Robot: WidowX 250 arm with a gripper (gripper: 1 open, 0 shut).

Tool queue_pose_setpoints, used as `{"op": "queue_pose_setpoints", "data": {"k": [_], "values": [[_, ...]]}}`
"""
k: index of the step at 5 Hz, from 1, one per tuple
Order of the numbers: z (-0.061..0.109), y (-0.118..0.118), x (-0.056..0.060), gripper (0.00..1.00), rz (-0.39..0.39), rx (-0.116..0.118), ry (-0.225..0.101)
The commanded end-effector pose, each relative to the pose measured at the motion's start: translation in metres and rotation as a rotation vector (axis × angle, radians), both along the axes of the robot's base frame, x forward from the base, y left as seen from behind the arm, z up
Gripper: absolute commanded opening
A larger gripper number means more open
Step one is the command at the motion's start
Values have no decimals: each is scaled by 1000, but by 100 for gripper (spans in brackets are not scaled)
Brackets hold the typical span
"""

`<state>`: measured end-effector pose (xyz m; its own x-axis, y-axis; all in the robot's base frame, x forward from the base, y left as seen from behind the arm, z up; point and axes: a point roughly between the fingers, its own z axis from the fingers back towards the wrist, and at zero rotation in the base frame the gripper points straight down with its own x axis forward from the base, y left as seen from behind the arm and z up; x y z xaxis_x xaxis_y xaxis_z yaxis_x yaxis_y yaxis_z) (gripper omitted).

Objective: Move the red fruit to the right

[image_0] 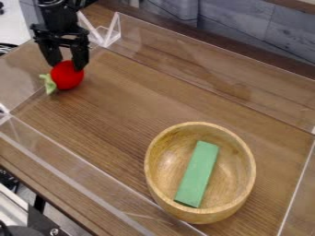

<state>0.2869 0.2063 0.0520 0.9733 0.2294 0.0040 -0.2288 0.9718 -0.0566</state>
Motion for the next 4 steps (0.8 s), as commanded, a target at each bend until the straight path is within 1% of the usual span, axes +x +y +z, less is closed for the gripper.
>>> {"op": "queue_pose_setpoints", "data": {"k": [1,3,4], "values": [[14,9,6,100,13,30,-42],[15,11,8,100,20,26,-48],[13,11,8,0,22,27,-46]]}}
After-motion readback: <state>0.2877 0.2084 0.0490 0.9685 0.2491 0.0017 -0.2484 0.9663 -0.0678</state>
